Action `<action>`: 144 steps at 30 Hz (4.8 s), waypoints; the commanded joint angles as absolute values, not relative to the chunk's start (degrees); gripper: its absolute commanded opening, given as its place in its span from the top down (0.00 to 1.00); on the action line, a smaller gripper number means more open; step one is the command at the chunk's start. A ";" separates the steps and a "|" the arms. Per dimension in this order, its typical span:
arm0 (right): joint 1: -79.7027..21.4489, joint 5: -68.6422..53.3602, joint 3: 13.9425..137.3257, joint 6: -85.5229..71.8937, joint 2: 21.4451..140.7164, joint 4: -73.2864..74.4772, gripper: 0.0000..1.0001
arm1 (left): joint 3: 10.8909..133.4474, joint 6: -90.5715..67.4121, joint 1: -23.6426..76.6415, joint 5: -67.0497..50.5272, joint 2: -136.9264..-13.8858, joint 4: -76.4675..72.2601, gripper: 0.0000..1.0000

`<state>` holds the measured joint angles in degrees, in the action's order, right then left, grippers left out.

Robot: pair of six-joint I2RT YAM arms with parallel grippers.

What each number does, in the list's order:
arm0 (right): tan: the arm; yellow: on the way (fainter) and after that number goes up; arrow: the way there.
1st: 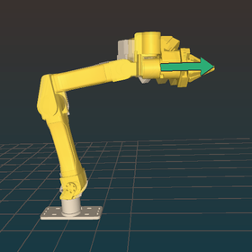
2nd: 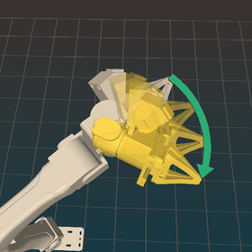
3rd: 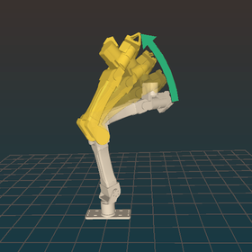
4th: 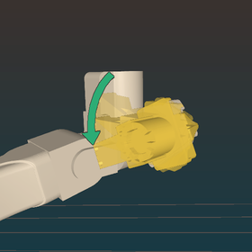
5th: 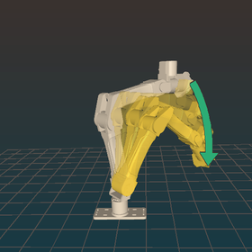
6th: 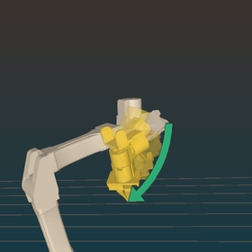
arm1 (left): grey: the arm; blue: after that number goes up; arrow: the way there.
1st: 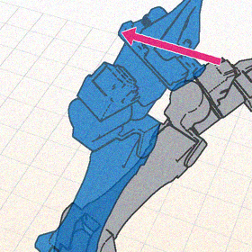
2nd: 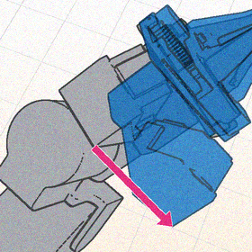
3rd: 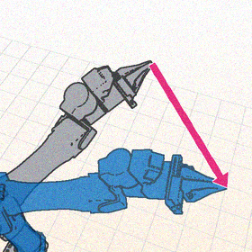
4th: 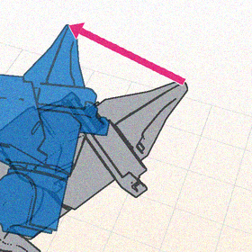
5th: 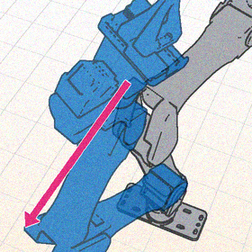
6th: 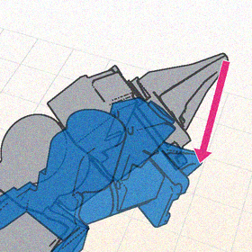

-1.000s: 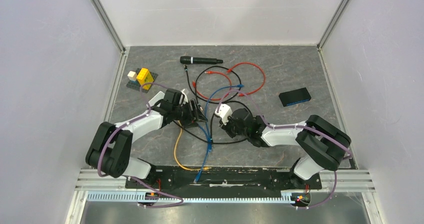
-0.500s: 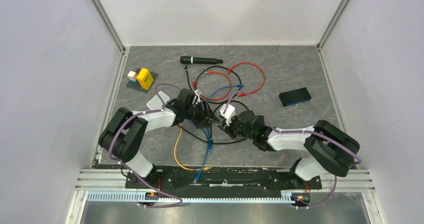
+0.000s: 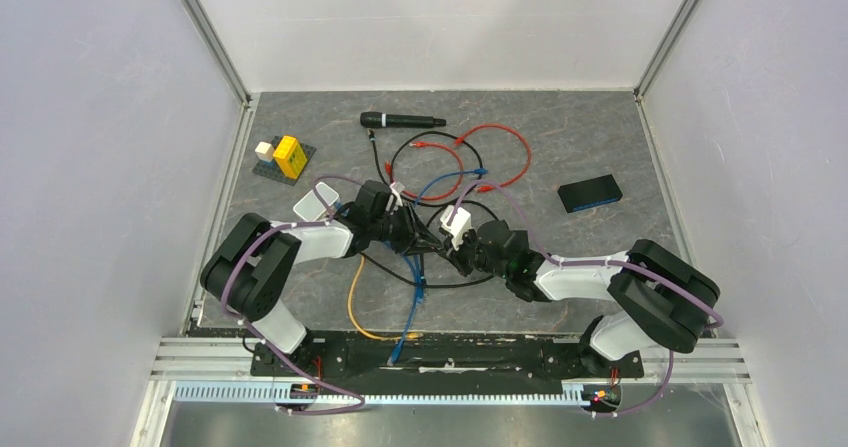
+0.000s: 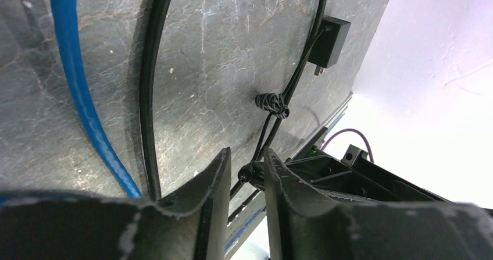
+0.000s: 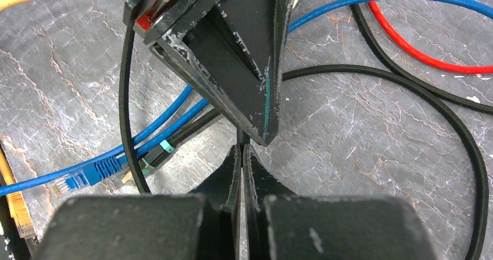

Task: Insert the plug into the switch port
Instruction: Pick up the connector from the center of the board.

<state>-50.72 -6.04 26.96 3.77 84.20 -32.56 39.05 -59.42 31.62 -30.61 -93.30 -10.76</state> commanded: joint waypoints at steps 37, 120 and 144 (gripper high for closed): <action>-49.08 -10.59 25.91 4.35 83.07 -41.44 0.91 | 35.67 -66.82 31.84 -30.79 -87.96 -15.21 0.97; -40.62 -15.08 59.28 34.03 101.18 -22.05 1.00 | 60.20 -18.13 15.56 -4.68 -99.47 31.07 0.77; -45.27 -10.24 81.73 59.24 124.73 -16.36 1.00 | 66.06 -31.55 -3.92 1.26 -95.71 30.83 0.50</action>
